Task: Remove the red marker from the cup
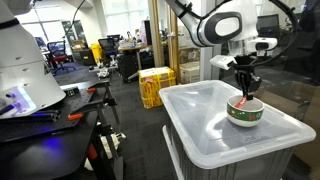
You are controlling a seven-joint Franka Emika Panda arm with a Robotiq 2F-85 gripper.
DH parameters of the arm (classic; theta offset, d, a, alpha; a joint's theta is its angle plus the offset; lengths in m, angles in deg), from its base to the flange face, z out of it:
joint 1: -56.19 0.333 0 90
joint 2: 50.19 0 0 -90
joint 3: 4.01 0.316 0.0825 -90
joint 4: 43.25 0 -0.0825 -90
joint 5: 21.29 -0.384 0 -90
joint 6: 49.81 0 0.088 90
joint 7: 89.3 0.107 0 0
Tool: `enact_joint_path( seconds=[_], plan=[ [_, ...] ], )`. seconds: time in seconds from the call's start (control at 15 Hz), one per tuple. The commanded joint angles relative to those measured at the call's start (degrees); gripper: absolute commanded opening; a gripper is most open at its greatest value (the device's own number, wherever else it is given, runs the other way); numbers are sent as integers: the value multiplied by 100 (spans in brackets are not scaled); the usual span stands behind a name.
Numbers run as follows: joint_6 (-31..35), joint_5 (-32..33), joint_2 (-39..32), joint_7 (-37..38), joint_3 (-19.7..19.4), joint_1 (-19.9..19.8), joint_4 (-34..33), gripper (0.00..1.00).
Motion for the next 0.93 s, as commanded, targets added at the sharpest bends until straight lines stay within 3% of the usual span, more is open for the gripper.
enact_joint_path(
  seconds=[0.0,0.4,0.87],
  plan=[
    [634,395,864,510,-293,397,1350,5],
    [1391,821,1664,1040,-948,1143,2693,5],
    [2131,1211,2127,1382,-1940,2236,3616,5]
  ],
)
